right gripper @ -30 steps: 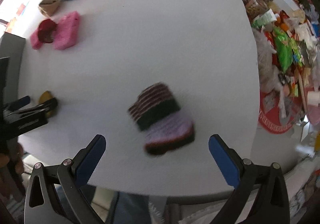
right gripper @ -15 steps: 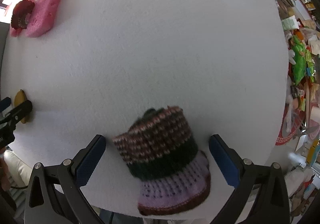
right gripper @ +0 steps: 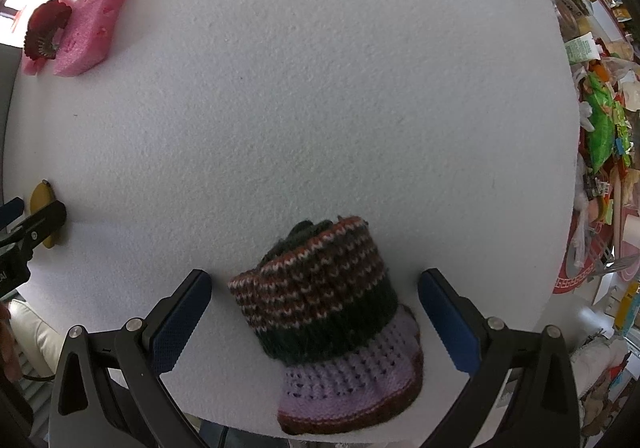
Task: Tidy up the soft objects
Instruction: 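Grasp the yellow pouch with the left tool while the right grasps the striped cozy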
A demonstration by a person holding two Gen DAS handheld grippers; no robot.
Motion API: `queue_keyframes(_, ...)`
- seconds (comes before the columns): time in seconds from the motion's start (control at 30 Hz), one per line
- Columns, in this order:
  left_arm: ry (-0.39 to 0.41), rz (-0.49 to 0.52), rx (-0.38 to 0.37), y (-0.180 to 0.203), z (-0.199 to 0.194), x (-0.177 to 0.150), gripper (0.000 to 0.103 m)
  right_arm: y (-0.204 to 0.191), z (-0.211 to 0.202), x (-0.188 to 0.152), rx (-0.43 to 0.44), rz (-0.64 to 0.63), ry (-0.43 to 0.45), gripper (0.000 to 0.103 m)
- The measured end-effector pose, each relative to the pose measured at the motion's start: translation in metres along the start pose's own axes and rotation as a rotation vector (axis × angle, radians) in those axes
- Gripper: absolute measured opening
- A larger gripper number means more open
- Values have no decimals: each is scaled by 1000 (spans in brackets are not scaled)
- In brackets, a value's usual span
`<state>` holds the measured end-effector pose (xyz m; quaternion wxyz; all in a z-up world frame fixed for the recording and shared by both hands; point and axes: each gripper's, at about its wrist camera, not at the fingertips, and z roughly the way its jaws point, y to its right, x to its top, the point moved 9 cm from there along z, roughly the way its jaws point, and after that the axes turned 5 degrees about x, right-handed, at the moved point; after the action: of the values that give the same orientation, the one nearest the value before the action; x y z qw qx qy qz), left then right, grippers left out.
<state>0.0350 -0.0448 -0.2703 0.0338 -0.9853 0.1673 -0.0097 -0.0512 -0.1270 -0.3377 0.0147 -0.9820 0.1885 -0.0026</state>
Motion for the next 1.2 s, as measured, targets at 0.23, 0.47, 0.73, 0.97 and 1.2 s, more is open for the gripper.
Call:
queue_keyframes(0.23,-33,-15,1,-2,2,1,103,-1,0,3,-3,-2,-24,103)
queue_keyframes(0.47,-93,-27,-2,-4,6,-1,103,0,2,6,-6,-1,-75,103)
queue_keyframes(0.73,-85,14,-8,3,1,4,88,-6,-7,13,-16,-59,-44,78)
queue_keyframes(0.97,-93,121,-18,9,-9,6,52,-6,-14,17,2,-56,-37,50)
queue_keyframes(1.2,-110,147,-25,-1,-17,0,52,-1,-23,7,70,-7,-40,50)
